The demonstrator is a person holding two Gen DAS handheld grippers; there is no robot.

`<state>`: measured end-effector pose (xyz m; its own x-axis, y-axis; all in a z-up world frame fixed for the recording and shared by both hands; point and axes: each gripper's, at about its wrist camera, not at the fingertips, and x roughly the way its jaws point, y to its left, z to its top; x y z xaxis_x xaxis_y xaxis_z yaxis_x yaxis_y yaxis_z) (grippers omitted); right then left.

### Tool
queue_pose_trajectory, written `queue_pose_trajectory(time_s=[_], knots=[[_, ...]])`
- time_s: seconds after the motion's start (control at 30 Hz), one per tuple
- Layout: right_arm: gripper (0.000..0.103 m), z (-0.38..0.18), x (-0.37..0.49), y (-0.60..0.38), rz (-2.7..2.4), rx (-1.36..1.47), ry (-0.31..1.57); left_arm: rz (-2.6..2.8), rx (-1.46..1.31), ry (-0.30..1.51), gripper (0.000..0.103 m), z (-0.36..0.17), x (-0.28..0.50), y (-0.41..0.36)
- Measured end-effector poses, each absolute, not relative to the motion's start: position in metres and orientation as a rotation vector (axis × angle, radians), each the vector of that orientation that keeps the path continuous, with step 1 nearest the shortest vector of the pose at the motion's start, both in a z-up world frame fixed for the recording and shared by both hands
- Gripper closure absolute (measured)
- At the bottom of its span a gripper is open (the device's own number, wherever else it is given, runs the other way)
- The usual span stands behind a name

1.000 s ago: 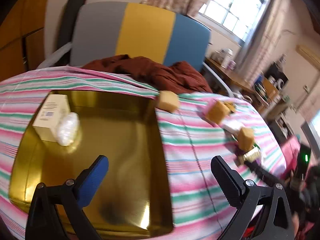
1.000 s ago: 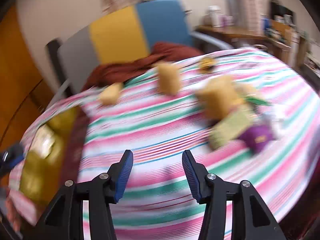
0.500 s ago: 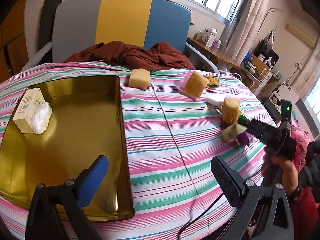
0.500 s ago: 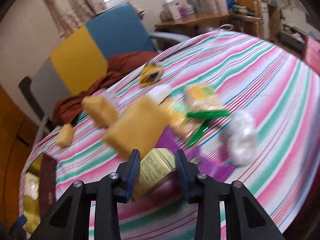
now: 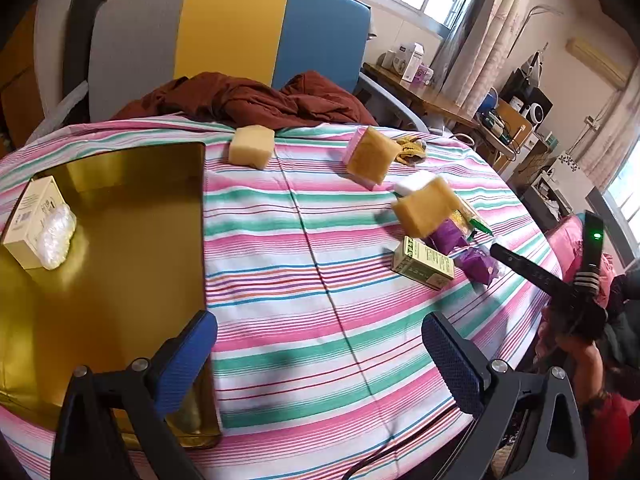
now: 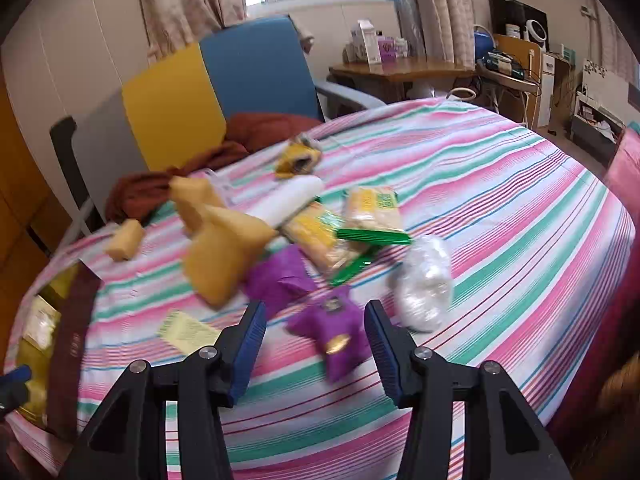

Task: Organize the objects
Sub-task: 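Grasp a purple snack packet with the right tool while the left tool grasps the green-and-white box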

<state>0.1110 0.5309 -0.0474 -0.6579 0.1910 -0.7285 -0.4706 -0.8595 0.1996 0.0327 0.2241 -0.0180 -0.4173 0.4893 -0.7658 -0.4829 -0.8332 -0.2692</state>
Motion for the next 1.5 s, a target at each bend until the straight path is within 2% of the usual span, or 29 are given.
queue_pose_trajectory(time_s=[0.17, 0.27, 0.43, 0.5, 0.57, 0.8, 1.07, 1.3, 1.5], knots=[[0.051, -0.068, 0.096, 0.536, 2.509, -1.164, 0.409, 2.23, -1.217, 0.041, 0.0, -0.019, 0.035, 0.235], [0.047, -0.075, 0.089, 0.535, 2.544, -1.163, 0.334, 2.224, -1.216, 0.068, 0.0, -0.019, 0.035, 0.243], [0.047, -0.085, 0.084, 0.539, 2.538, -1.246, 0.385, 2.192, -1.219, 0.086, 0.0, -0.021, 0.03, 0.262], [0.049, -0.089, 0.086, 0.533, 2.568, -1.259, 0.329, 2.181, -1.208, 0.119, 0.0, -0.02, 0.027, 0.273], [0.058, -0.09, 0.091, 0.529, 2.586, -1.249, 0.319, 2.166, -1.202, 0.144, 0.0, -0.022, 0.024, 0.285], [0.065, -0.09, 0.111, 0.533, 2.544, -1.111, 0.53, 2.098, -1.211, 0.155, 0.0, -0.039, 0.01, 0.334], [0.066, -0.088, 0.135, 0.531, 2.509, -1.046, 0.681, 1.862, -1.048, 0.431, 0.0, -0.054, -0.012, 0.408], [0.066, -0.087, 0.153, 0.534, 2.454, -1.037, 0.853, 1.628, -1.011, 0.661, 0.0, -0.083, -0.01, 0.442], [0.066, -0.084, 0.157, 0.53, 2.455, -1.04, 0.839, 1.462, -1.086, 0.607, 0.001, -0.083, 0.007, 0.42]])
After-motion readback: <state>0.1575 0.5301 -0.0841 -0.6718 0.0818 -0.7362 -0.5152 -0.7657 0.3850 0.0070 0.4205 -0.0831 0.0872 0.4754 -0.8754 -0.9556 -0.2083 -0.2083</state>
